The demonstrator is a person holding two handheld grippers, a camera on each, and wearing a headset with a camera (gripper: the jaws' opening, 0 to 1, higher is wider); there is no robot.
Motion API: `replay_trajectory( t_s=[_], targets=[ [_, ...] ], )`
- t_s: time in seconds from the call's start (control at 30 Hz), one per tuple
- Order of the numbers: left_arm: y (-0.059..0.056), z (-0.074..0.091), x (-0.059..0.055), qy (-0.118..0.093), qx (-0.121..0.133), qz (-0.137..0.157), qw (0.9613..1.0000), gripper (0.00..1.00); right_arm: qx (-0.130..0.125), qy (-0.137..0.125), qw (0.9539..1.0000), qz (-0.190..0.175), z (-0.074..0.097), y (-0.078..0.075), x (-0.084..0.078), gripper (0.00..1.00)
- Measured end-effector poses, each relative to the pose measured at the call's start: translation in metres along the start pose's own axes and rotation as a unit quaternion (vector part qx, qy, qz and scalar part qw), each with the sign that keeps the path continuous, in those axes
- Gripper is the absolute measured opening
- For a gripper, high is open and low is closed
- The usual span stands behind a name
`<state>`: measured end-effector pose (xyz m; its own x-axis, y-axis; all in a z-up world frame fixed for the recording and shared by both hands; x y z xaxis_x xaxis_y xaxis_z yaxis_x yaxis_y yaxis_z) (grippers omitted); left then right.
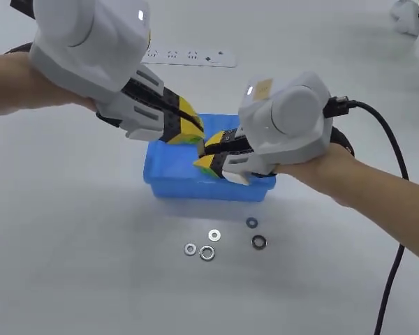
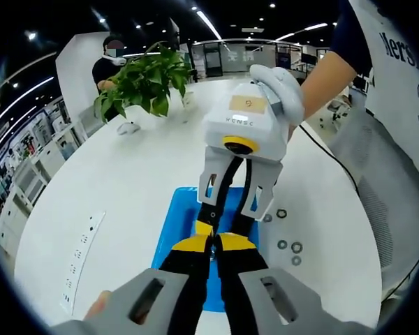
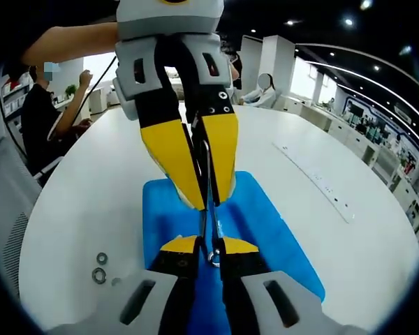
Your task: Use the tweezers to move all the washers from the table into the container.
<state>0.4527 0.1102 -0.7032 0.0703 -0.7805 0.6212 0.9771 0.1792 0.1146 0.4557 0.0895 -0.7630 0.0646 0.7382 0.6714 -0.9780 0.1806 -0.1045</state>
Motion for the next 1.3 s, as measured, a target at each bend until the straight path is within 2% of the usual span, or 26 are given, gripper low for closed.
replay_trajectory(
  t_s=[0.17,0.2,0.3,0.7,0.97,1.07,1.3],
  targets=[
    [-0.002,0.001,0.0,0.005,-0.001,-0.003,1.0,0.07,-0.004,-0.004,1.0,-0.002,0.004,-0.001,0.002,0.16],
    [-0.003,0.001,0.0,0.006,0.0,-0.004,1.0,0.07,-0.002,-0.006,1.0,0.0,0.005,-0.001,0.003,0.14],
    [-0.003,0.004,0.003,-0.001,0.001,-0.003,1.0,0.07,-0.001,-0.014,0.9998,0.011,0.007,0.002,0.005,0.12],
    [-0.007,0.019,0.013,-0.014,0.009,-0.003,0.9999,0.07,-0.01,-0.029,0.9995,0.008,0.018,0.002,0.017,0.1],
    [-0.016,0.041,0.026,-0.032,0.026,-0.004,0.9991,0.07,-0.02,-0.044,0.9986,0.022,0.036,0.008,0.033,0.09],
    [-0.022,0.046,0.03,-0.03,0.03,-0.013,0.999,0.07,-0.019,-0.043,0.9985,0.028,0.04,0.014,0.037,0.09],
    [-0.035,0.061,0.044,-0.044,0.033,-0.018,0.9983,0.06,-0.019,-0.039,0.9983,0.039,0.049,0.023,0.041,0.08]
  ],
)
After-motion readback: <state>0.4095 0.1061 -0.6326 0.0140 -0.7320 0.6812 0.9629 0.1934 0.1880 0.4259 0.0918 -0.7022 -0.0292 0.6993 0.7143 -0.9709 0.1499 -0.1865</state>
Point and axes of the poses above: the centre of the closed fingertips' face, and the gripper's own axes: z roughly backward along the fingers, y roughly to its left, x roughly out of its top, the point moved 3 cm from there along z, roughly backward along the fingers, and after that the axes turned 11 degrees about y, right-handed, at the moved point
